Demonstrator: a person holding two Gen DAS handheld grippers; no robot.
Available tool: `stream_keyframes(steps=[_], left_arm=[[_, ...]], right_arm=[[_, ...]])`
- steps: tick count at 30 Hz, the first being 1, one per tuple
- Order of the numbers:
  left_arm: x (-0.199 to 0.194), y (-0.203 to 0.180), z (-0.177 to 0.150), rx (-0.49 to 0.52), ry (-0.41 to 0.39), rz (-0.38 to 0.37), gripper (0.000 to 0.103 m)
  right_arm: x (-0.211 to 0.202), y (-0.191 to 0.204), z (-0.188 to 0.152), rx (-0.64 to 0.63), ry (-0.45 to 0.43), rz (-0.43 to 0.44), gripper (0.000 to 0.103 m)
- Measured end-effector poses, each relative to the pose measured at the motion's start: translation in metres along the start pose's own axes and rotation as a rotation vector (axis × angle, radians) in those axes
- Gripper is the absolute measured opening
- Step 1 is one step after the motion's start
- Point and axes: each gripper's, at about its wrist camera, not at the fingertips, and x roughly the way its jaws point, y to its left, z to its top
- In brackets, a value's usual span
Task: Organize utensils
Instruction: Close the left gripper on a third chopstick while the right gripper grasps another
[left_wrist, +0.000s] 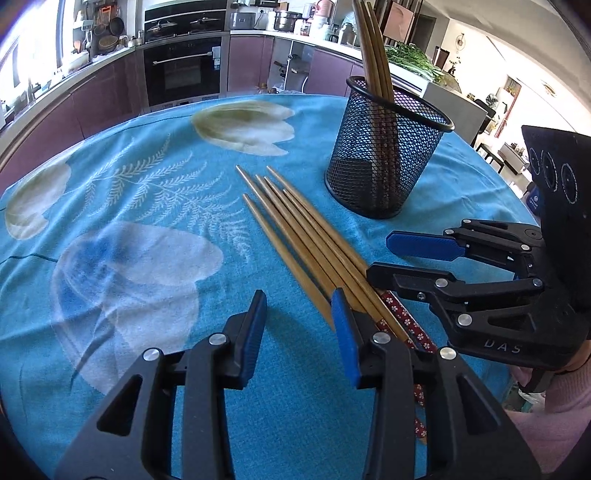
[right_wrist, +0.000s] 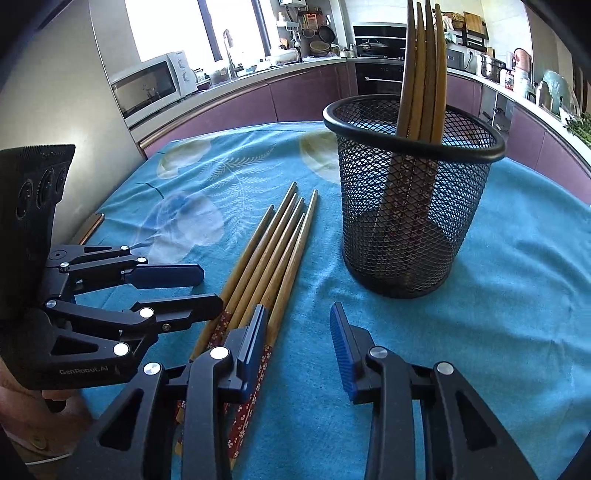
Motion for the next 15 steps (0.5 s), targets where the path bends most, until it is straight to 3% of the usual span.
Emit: stream_keyframes(steps=[6,10,15], left_arm=[[0.004,0.000,0.005,0.006,0.009,0.010,0.036],[0.008,0.007,0.008,-0.007,0.016,0.023,0.020],[0.010,0.017,0.012,-0.035,0.022,-0.001,0.016]], right_arm=[[0.009,0.007,0.005,-0.021,0.012,-0.031,0.031],[0.013,0.009,0.008,-0.031,0.015,-0.043,0.030],[0.021,0.010,0.017,-0.028,0.012,-0.050,0.029]])
